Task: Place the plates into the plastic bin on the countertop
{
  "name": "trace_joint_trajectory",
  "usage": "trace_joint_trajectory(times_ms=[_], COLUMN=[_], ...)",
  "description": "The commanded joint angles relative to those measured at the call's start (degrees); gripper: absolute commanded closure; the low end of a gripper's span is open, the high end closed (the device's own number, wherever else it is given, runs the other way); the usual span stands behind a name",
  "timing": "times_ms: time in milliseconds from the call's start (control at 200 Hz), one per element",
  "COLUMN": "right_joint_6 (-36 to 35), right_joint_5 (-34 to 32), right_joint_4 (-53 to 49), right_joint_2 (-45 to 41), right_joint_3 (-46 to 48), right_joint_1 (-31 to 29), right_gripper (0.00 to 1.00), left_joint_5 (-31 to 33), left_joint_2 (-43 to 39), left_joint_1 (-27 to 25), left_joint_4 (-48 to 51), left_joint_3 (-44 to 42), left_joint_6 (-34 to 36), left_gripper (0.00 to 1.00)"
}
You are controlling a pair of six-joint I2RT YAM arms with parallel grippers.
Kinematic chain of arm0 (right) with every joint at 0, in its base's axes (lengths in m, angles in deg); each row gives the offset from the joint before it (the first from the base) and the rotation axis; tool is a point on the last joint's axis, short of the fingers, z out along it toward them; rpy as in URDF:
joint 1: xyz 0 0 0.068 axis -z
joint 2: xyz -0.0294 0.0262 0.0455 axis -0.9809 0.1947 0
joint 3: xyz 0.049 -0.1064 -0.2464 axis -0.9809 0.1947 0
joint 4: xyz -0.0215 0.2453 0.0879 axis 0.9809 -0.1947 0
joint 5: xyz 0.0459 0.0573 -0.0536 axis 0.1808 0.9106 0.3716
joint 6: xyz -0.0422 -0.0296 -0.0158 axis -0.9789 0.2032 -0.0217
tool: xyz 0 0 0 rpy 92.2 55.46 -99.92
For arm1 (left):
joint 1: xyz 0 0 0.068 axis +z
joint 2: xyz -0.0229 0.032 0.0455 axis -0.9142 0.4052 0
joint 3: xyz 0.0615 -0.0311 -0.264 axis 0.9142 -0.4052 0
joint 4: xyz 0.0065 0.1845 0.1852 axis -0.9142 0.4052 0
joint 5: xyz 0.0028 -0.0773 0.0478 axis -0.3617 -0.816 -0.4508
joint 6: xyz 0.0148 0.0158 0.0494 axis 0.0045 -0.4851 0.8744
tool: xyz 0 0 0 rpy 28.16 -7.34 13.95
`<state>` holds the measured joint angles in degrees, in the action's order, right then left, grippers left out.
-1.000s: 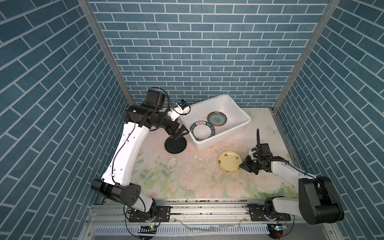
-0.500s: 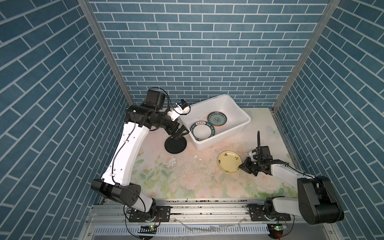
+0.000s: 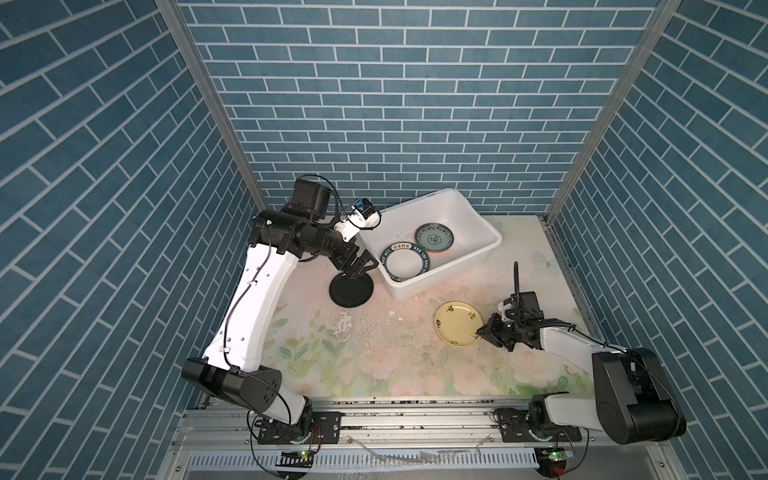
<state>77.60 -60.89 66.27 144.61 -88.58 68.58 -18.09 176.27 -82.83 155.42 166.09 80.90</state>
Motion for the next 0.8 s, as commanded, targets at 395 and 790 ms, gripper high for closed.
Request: trace_joint_trajectory(times_ms=[395,790], right_joint_6=[0.5,-2.1], right_joint_5=[-5.6,-4.8], right_joint_4=[-2.1,-9.4], right_joint_2=[3.4,-4.3], right_joint_3=[0.5,-2.7], right_joint_1=[0.0,-0.1], right_gripper=[0.92,1.0], left_joint_5=[-0.4,-0.4], left_joint_2=[-0.1,0.3], left_joint_1=[0.3,0.3], left_joint_4=[-0.6,-0.7], left_joint_3=[0.2,0.8], left_joint_6=[-0.3,-1.4], left_gripper=[0.0,0.0])
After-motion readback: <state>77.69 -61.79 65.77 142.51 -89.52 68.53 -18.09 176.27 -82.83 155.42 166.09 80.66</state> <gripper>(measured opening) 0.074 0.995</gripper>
